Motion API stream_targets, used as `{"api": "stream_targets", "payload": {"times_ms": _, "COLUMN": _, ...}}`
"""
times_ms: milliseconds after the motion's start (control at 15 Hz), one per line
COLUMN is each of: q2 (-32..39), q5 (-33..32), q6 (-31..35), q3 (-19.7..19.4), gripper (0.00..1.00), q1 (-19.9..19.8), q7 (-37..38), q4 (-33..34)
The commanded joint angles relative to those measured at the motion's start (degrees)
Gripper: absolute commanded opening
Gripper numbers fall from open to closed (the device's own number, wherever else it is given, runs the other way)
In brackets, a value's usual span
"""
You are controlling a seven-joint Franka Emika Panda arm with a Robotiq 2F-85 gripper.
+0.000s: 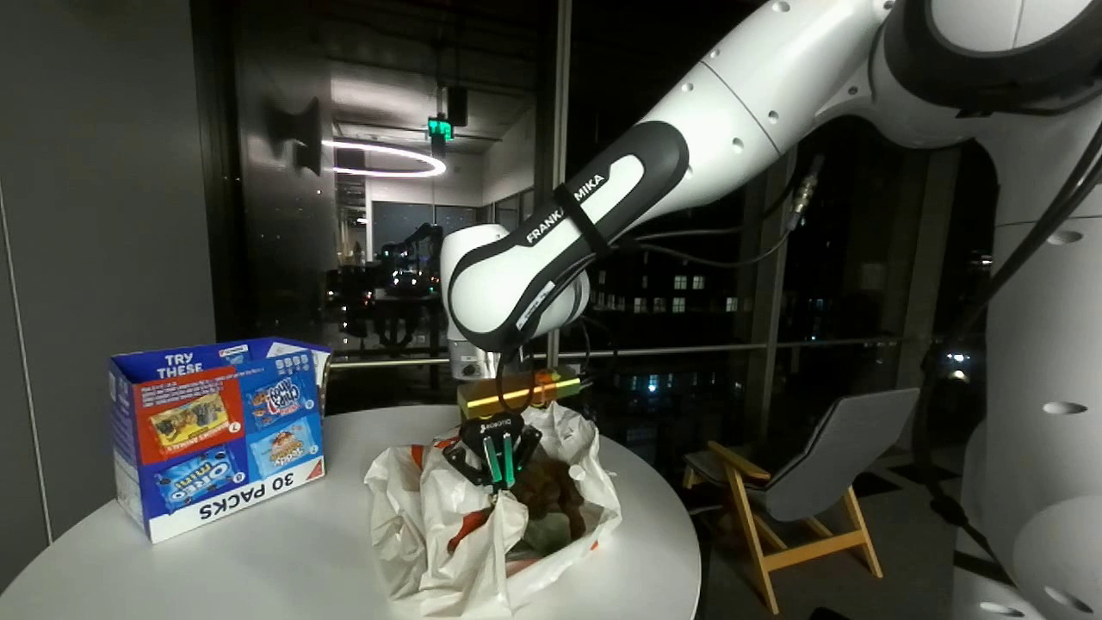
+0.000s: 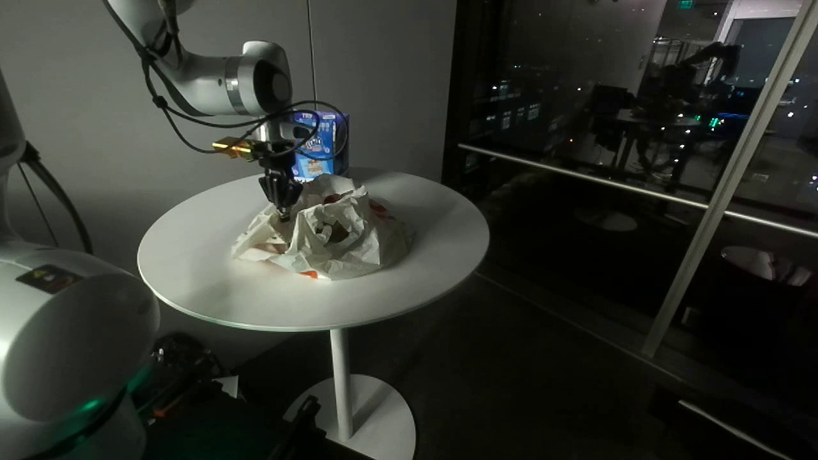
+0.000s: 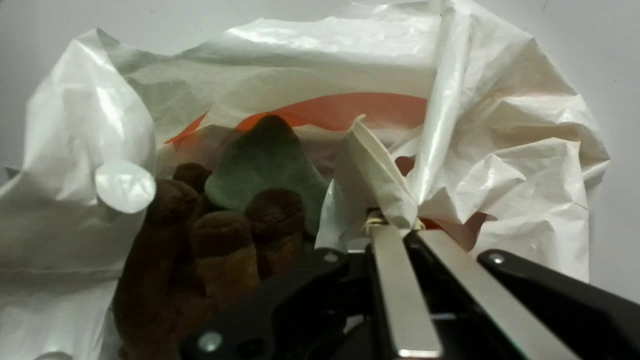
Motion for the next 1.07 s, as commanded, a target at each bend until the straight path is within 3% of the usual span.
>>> {"api": "stream_targets", "payload": {"times_ms": 0, "q2": -5.2, "q5": 1.0, "q6": 0.4, "q3": 0.4, "gripper": 0.10, "q1": 0.6, "q7": -1.6, "q4": -0.4}}
{"api": "stream_targets", "payload": {"times_ms": 533, "q2": -20.0, "q5": 4.1, "q6": 5.5, "q3": 3.2, "gripper": 0.09, "q1": 1.1, "q7": -8.0, "q4": -3.4}}
{"api": "stream_targets", "payload": {"times_ms": 1000, "q2": -27.2, "q5": 4.1, "q6": 7.7, "q3": 5.5, "gripper": 0.08, "q1": 1.1, "q7": -11.5, "q4": -4.7}}
